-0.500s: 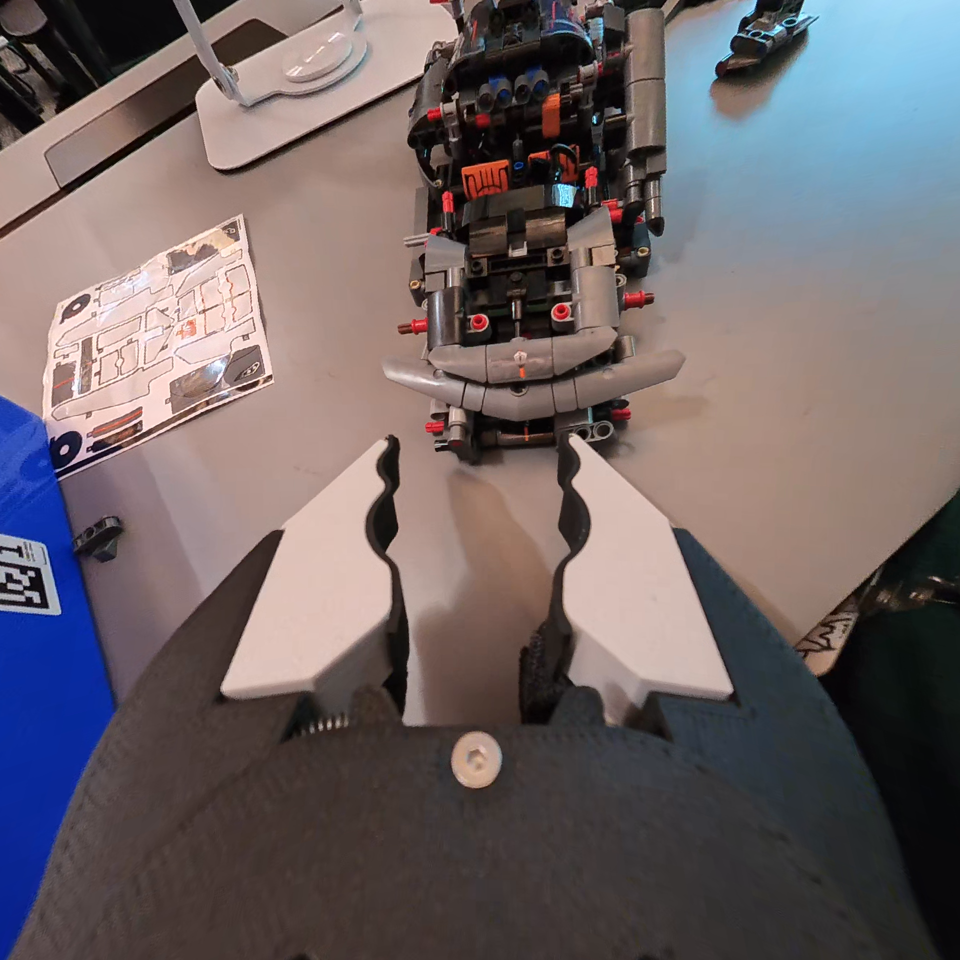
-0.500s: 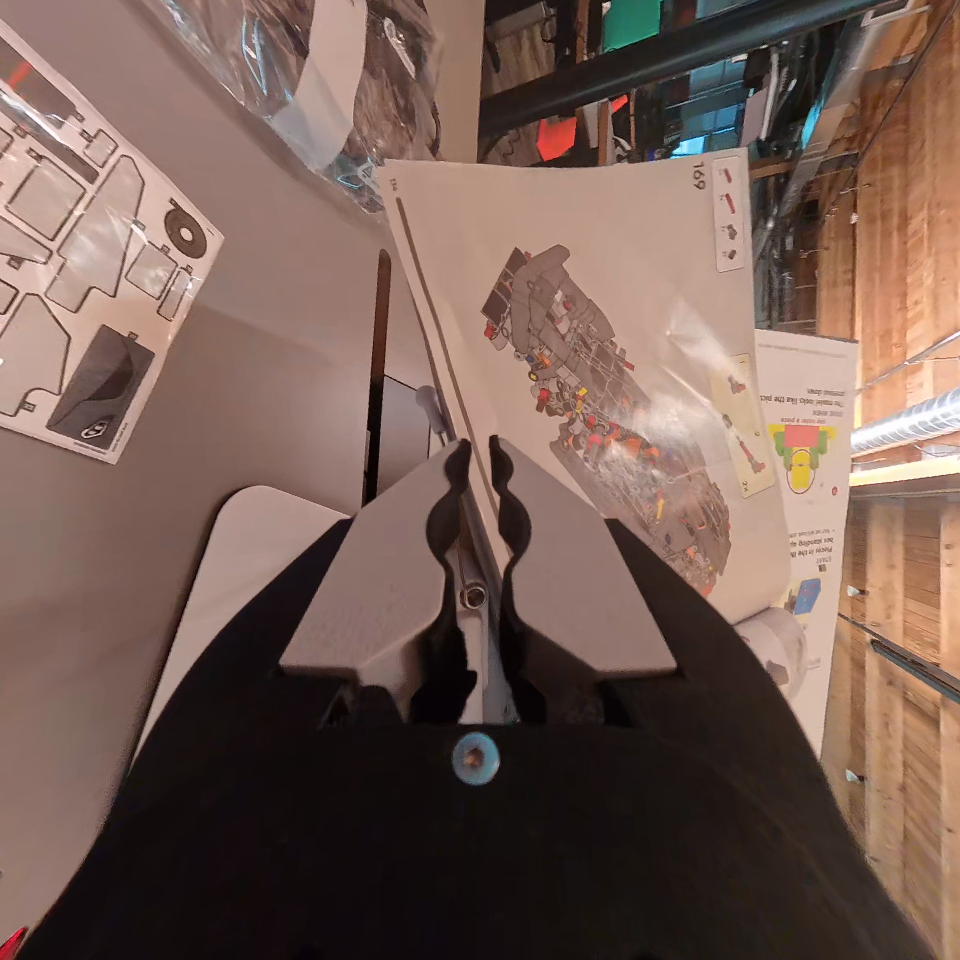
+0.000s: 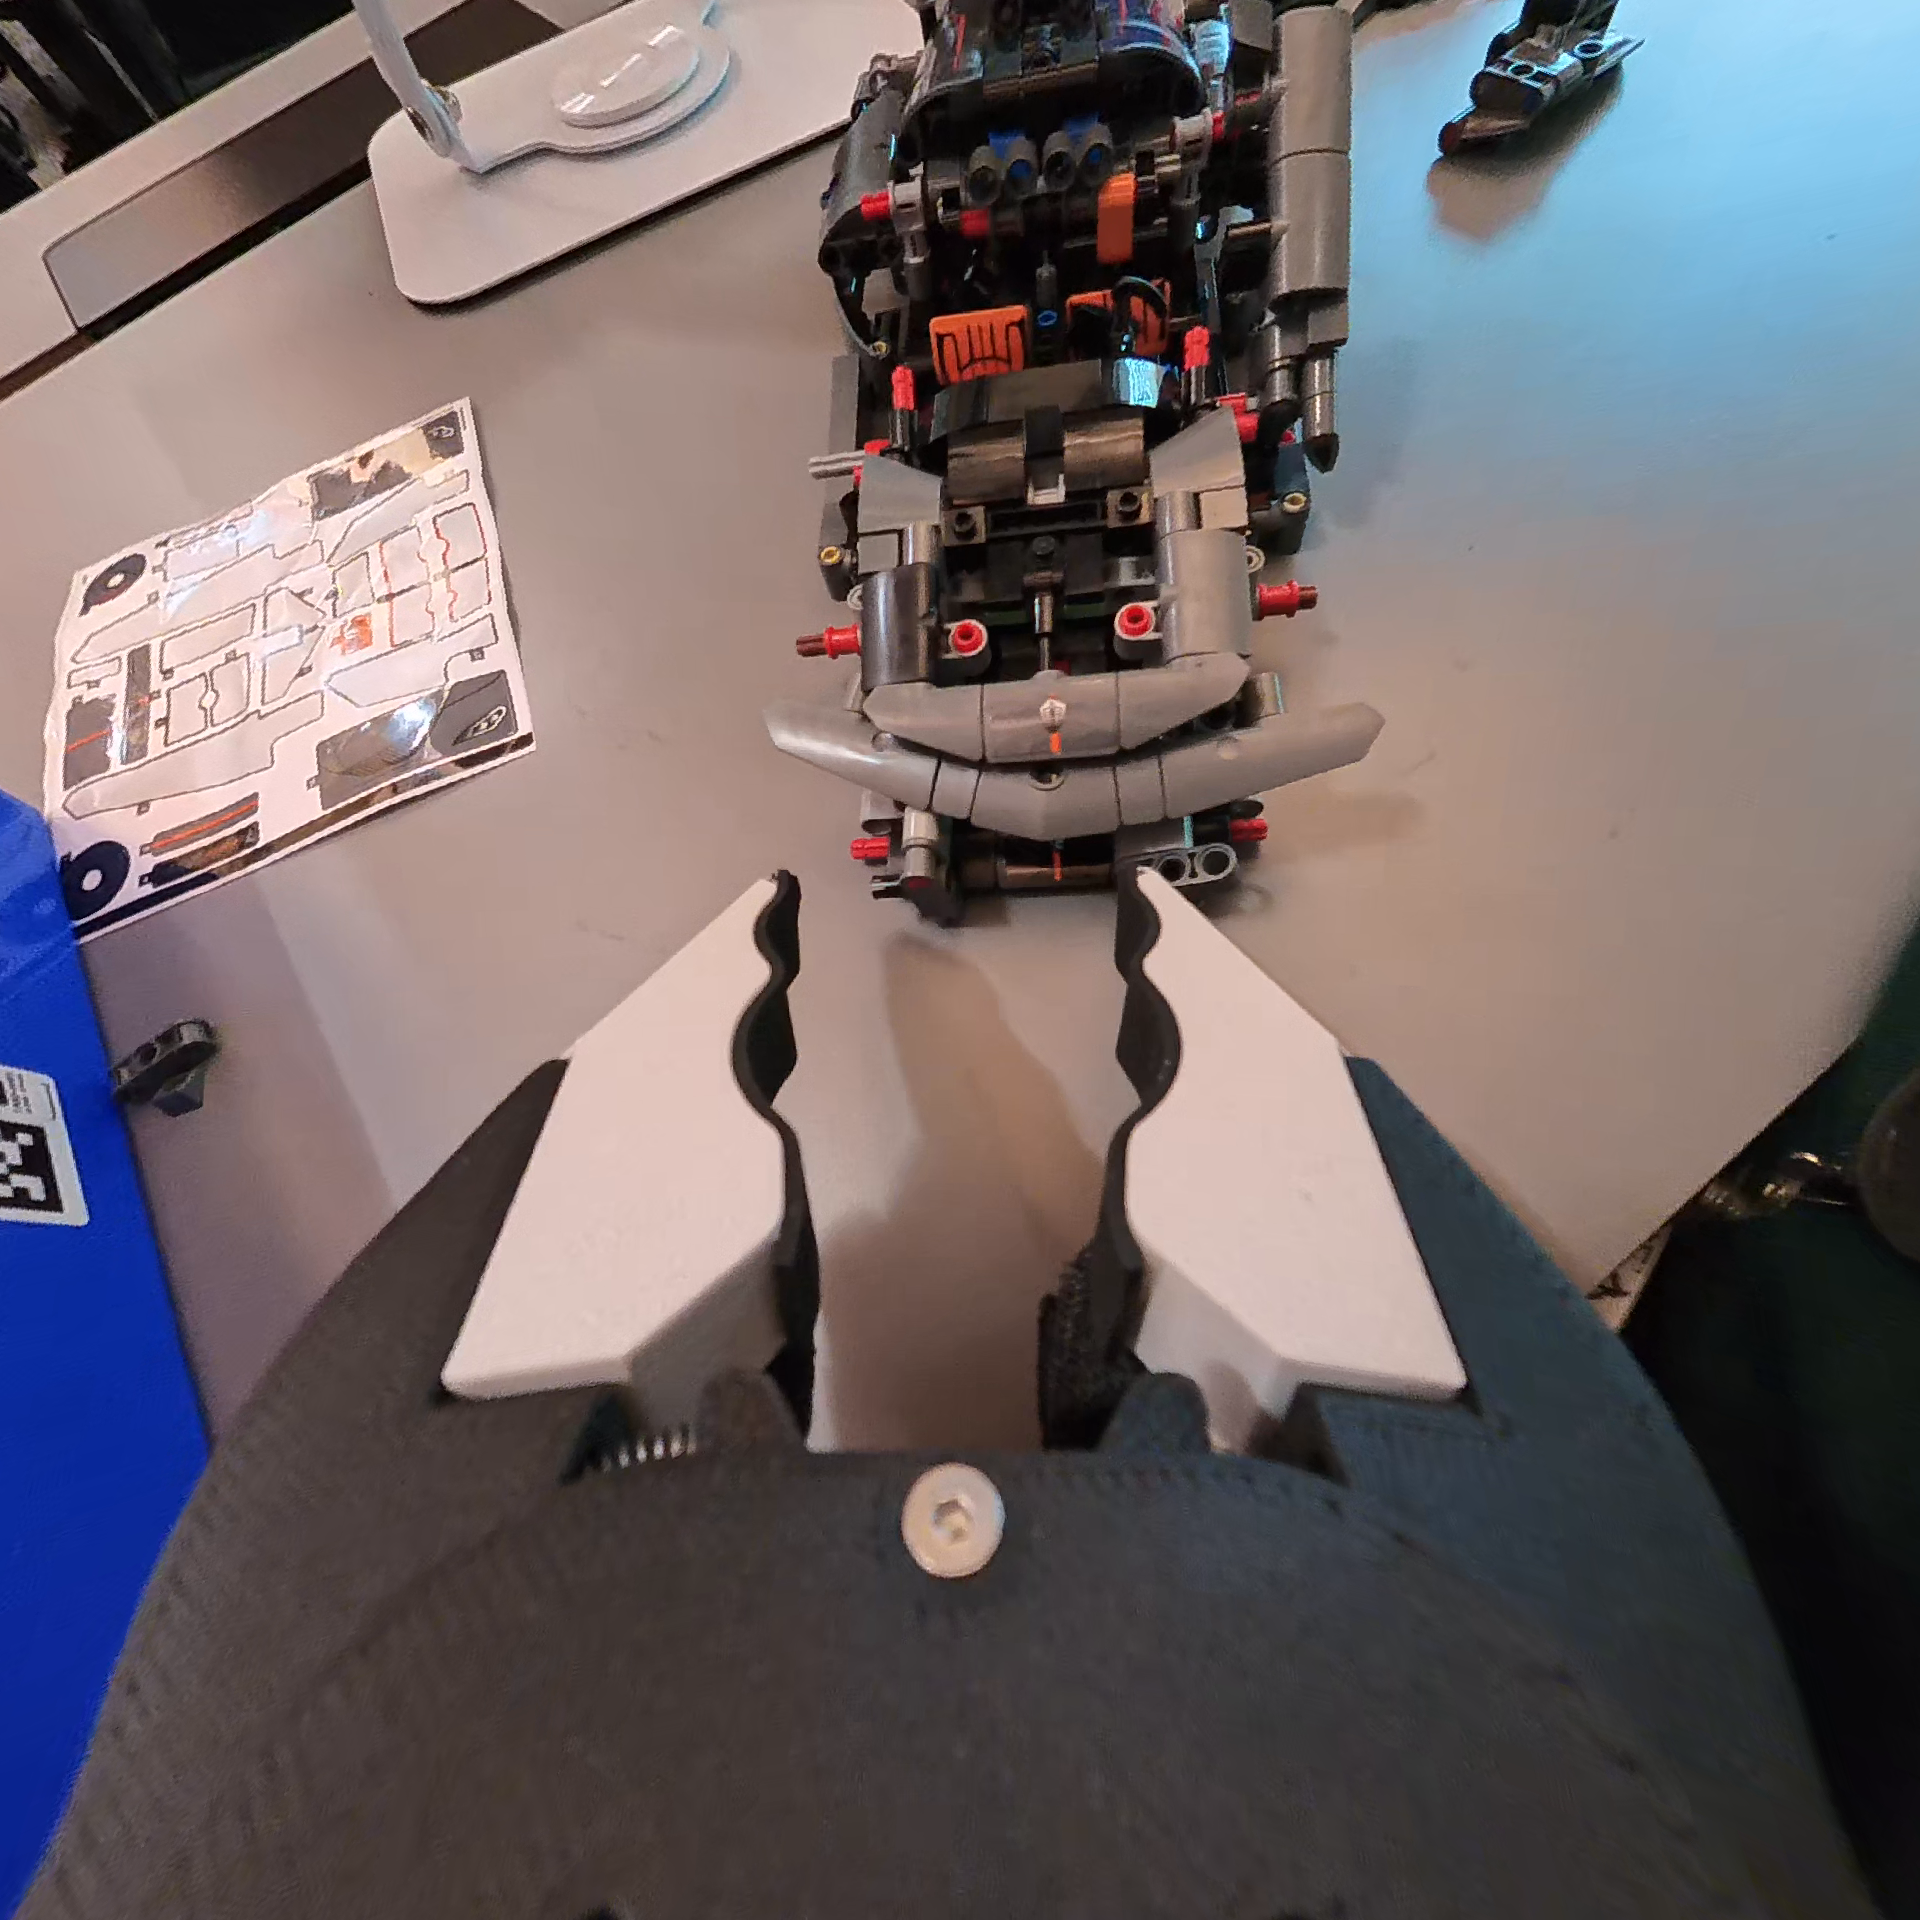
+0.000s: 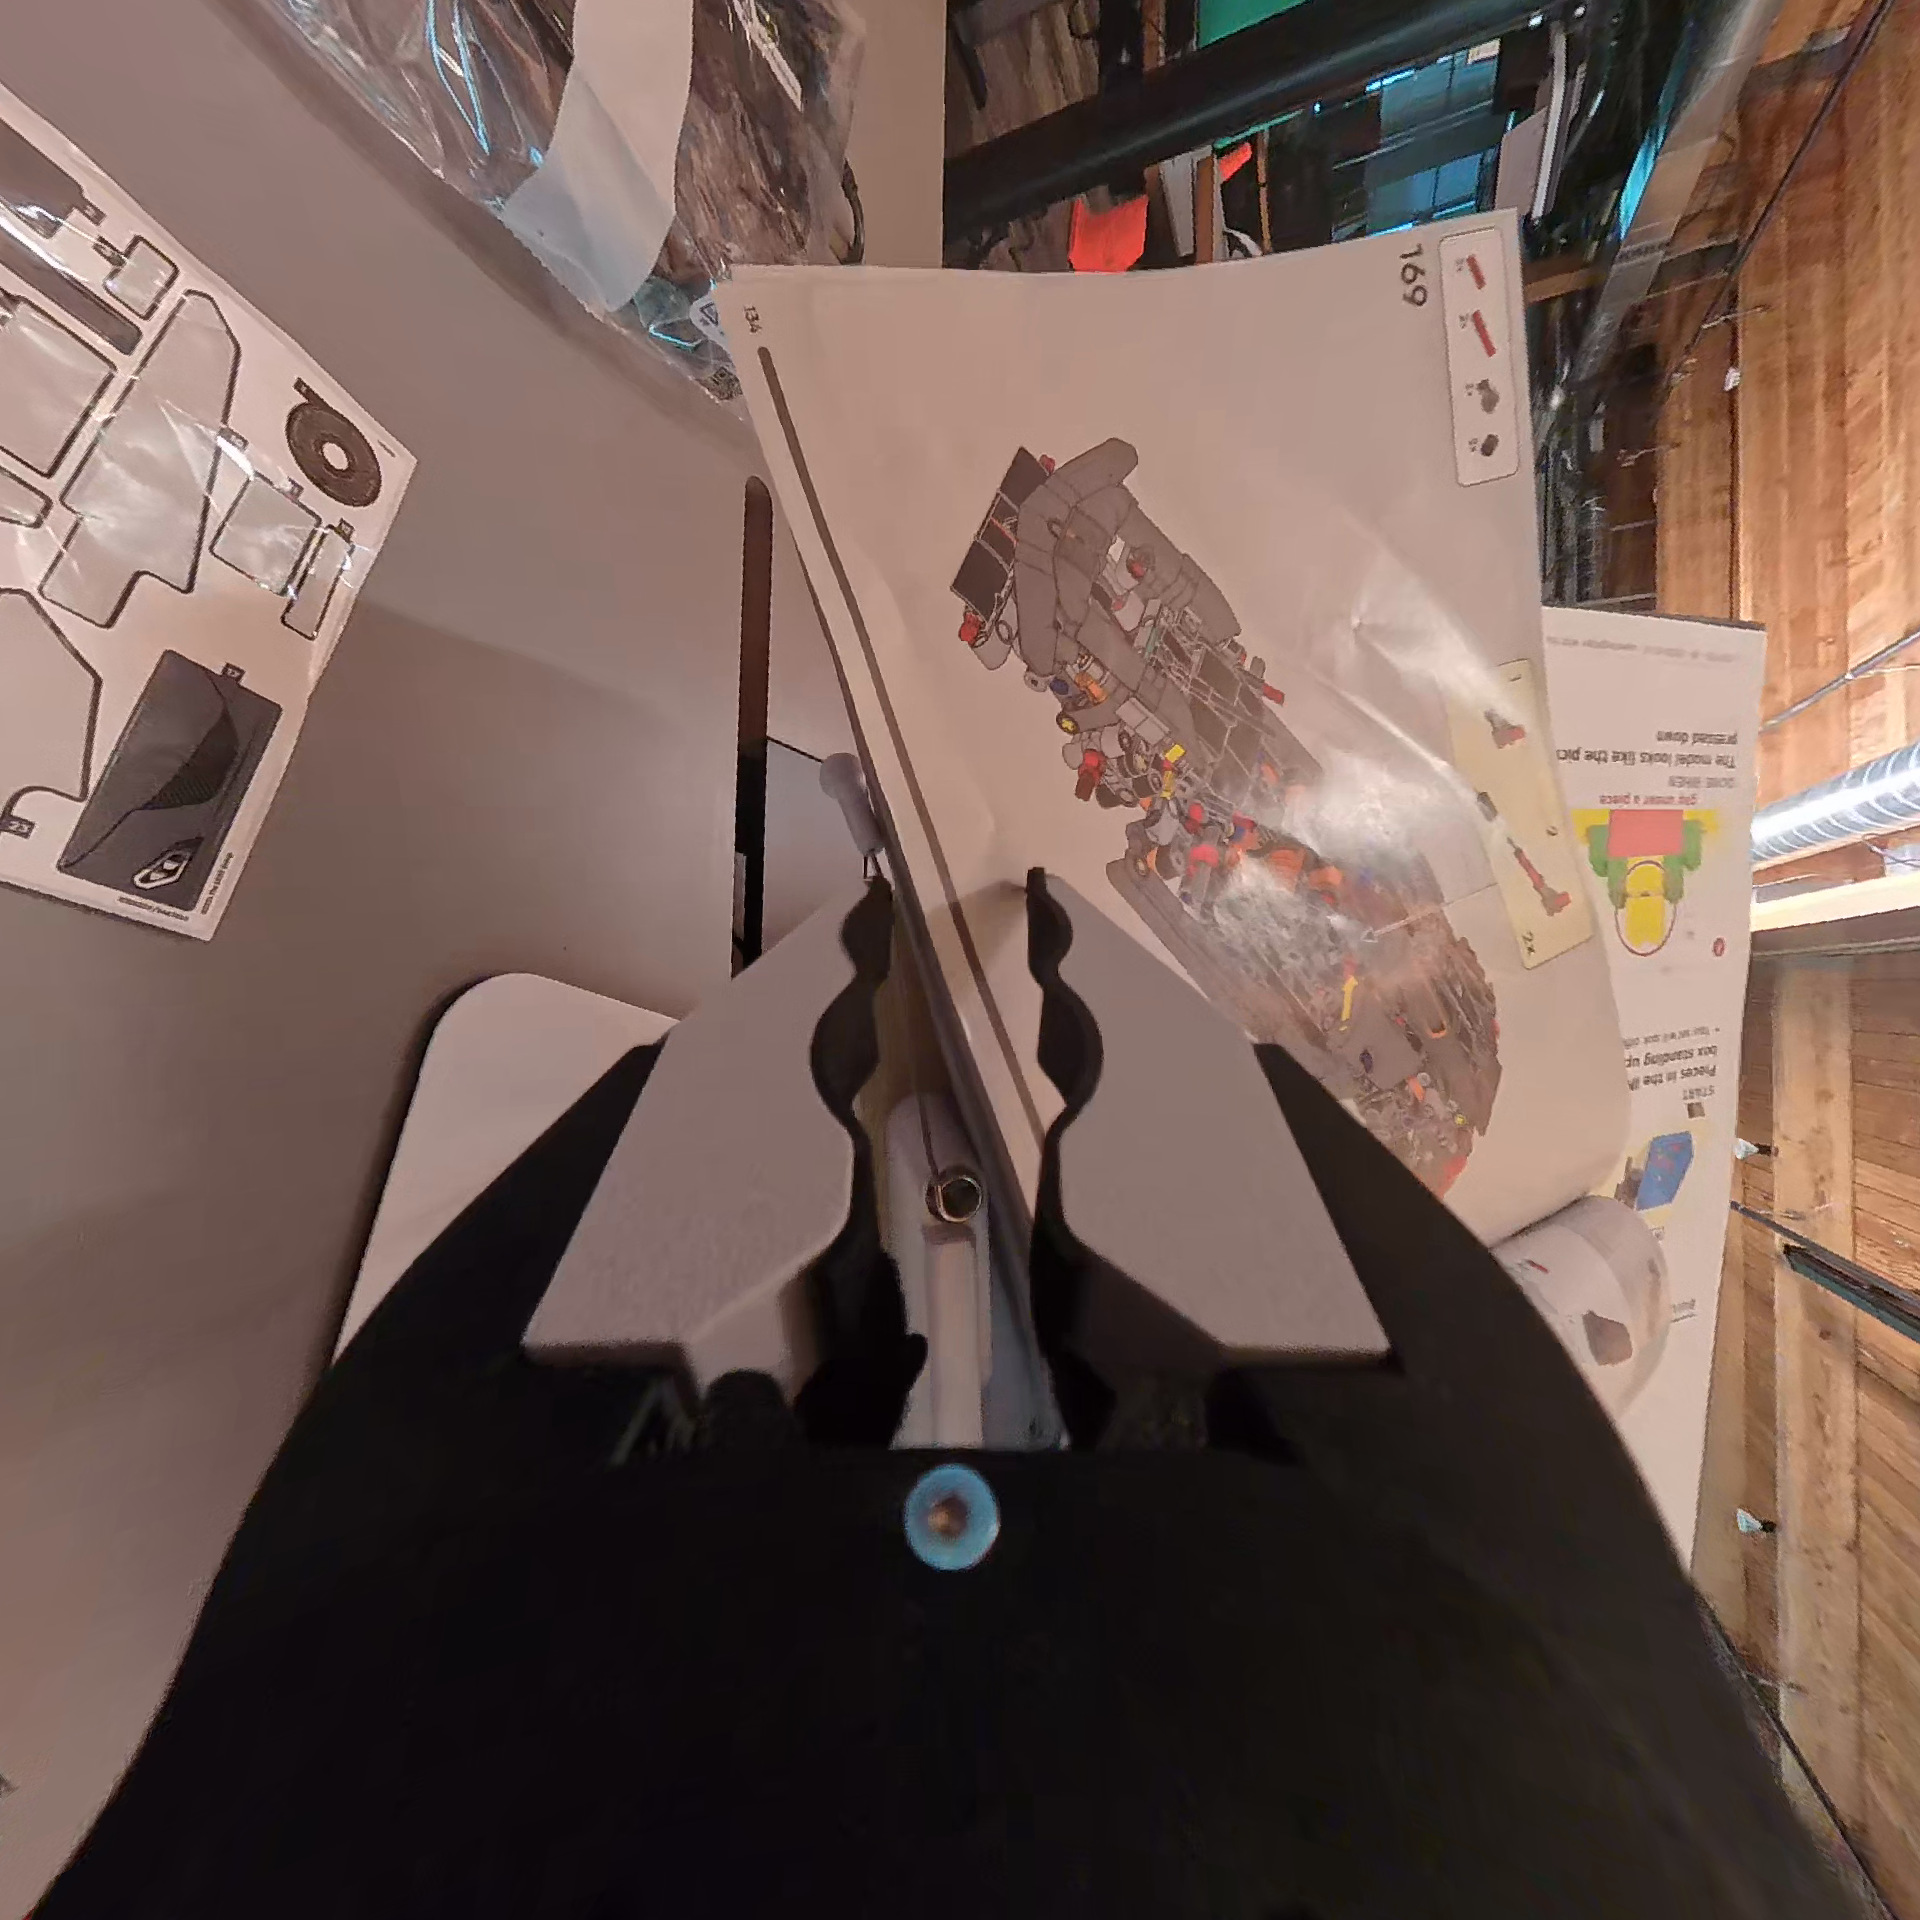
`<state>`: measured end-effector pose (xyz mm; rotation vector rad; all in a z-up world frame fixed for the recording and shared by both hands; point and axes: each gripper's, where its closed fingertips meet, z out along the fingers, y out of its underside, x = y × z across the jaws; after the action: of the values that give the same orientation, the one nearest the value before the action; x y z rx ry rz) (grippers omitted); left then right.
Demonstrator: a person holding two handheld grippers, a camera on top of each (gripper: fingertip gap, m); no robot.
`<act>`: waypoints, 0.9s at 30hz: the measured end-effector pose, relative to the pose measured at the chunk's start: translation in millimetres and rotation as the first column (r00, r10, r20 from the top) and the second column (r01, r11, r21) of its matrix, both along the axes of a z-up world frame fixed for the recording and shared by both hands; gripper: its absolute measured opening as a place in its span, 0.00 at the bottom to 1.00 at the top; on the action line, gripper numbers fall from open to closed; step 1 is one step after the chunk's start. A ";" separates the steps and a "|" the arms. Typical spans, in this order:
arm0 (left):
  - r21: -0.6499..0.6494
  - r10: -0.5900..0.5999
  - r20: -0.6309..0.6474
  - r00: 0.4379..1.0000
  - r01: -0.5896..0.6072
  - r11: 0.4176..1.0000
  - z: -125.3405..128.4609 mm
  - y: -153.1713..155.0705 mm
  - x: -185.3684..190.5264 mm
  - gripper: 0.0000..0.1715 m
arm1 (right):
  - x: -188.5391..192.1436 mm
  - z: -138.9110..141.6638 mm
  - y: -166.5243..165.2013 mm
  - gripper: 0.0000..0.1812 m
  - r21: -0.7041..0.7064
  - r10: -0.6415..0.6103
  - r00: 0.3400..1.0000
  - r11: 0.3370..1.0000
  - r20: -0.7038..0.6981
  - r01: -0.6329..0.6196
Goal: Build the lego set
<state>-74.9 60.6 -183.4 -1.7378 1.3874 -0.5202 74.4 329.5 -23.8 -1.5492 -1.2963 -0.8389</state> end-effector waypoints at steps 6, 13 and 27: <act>0.000 -0.001 -0.009 1.000 0.001 1.000 -1.2 0.0 0.1 0.35 | 0.0 -6.9 -1.2 0.07 -0.036 0.000 1.000 0.999 -0.017 -0.001; -0.002 0.003 -0.010 1.000 -0.003 1.000 -1.6 0.6 -0.1 0.35 | -1.7 -8.9 -6.3 0.07 -0.085 0.007 0.999 0.996 -0.050 -0.011; -0.008 0.000 -0.017 1.000 -0.001 1.000 -3.0 0.5 0.1 0.34 | 15.4 -11.3 -9.2 0.10 -0.123 -0.039 0.995 0.992 -0.093 0.028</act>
<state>-74.8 61.1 -186.4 -1.7525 1.3988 -0.5119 89.8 320.3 -35.1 -1.6905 -1.2751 -0.7089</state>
